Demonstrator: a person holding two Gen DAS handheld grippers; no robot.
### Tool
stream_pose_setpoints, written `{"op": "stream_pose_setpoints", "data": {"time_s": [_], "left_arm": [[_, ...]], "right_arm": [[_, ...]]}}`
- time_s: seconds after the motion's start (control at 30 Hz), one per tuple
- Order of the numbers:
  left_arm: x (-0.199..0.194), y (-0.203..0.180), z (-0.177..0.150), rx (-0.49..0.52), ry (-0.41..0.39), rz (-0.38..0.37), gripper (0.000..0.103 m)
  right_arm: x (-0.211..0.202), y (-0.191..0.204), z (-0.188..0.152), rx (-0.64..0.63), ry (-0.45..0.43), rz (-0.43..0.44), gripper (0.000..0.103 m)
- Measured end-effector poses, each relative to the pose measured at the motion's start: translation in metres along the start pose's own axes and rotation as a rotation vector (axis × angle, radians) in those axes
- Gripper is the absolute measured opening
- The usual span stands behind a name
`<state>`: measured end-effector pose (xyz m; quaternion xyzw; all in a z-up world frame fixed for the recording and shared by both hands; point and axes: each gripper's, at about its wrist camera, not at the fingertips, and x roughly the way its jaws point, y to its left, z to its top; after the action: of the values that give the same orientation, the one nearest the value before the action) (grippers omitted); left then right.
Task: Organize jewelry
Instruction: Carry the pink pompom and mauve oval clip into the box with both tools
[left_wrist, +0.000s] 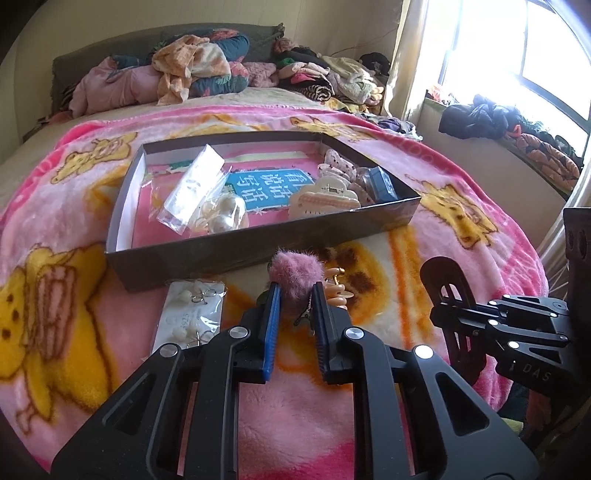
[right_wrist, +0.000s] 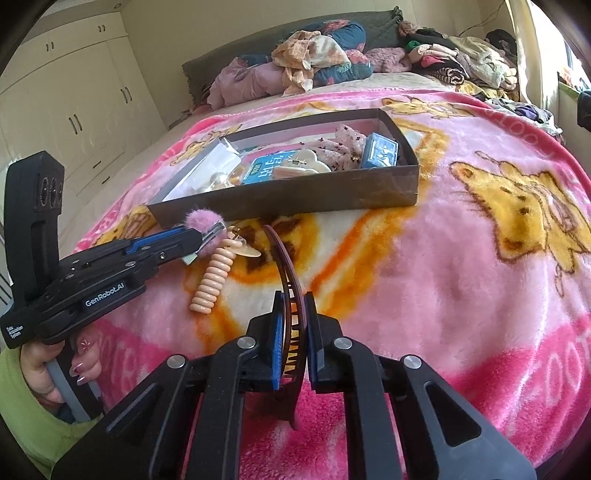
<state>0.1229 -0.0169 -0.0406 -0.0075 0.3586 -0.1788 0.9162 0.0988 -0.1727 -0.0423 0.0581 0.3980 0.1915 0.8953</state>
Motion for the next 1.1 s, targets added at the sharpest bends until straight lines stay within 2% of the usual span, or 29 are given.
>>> {"op": "stream_pose_setpoints", "data": {"time_s": [0.47,1.1], "left_arm": [[-0.015,0.001,0.028,-0.001,-0.102,-0.011,0.010],[0.006,0.007,0.056,-0.033,-0.146,-0.028,0.010]], "right_arm": [[-0.008,-0.003,0.015,0.000,-0.043,-0.005,0.010],[-0.003,-0.011,0.058,0.010,-0.083,-0.016,0.010]]}}
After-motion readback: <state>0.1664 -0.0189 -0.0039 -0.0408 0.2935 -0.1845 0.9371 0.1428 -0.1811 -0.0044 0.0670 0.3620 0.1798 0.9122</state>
